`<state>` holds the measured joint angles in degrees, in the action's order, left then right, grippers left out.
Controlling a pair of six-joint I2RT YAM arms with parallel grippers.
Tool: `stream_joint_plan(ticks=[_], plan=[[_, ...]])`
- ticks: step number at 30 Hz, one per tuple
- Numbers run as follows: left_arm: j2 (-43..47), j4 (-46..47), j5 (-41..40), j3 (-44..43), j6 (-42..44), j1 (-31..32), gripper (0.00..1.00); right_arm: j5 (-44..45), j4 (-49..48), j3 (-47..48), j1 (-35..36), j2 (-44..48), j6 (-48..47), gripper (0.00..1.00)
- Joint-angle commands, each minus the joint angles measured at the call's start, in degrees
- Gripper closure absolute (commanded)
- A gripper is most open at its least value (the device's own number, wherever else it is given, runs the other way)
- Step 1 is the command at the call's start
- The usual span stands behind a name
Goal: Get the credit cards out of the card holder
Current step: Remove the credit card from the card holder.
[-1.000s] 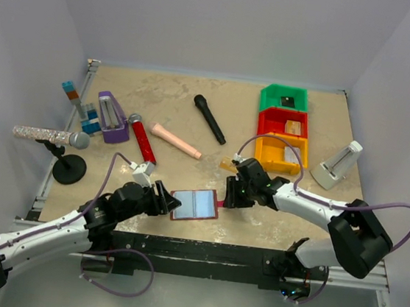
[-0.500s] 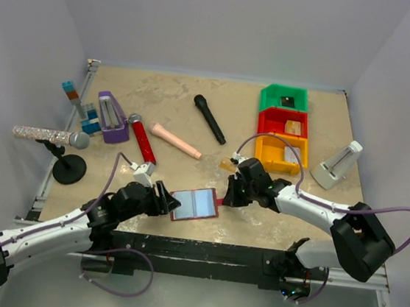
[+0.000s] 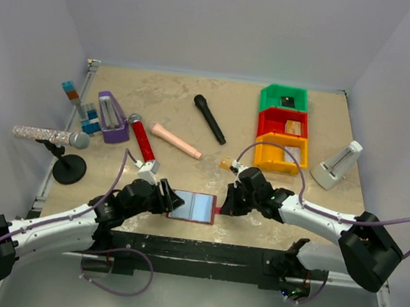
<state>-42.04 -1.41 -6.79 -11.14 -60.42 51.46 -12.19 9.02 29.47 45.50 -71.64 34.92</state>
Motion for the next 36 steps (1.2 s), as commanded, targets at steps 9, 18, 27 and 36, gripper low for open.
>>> stream_joint_plan(ticks=[9,18,27,36], plan=[[-5.1,5.4,1.2,-2.0,1.4,0.3,0.42,-0.6,-1.8,0.1,0.2,1.2,1.2,1.00],[-7.3,6.5,1.6,-1.6,1.4,0.4,0.42,-1.0,-1.9,0.0,0.3,1.1,1.4,1.00],[-11.0,8.4,3.0,-2.0,1.5,0.3,0.42,-1.6,-2.2,0.2,0.2,0.5,1.7,1.00],[-17.4,12.7,6.5,-3.8,2.1,1.0,0.43,-2.8,-2.7,0.6,0.2,-0.8,1.9,1.00]])
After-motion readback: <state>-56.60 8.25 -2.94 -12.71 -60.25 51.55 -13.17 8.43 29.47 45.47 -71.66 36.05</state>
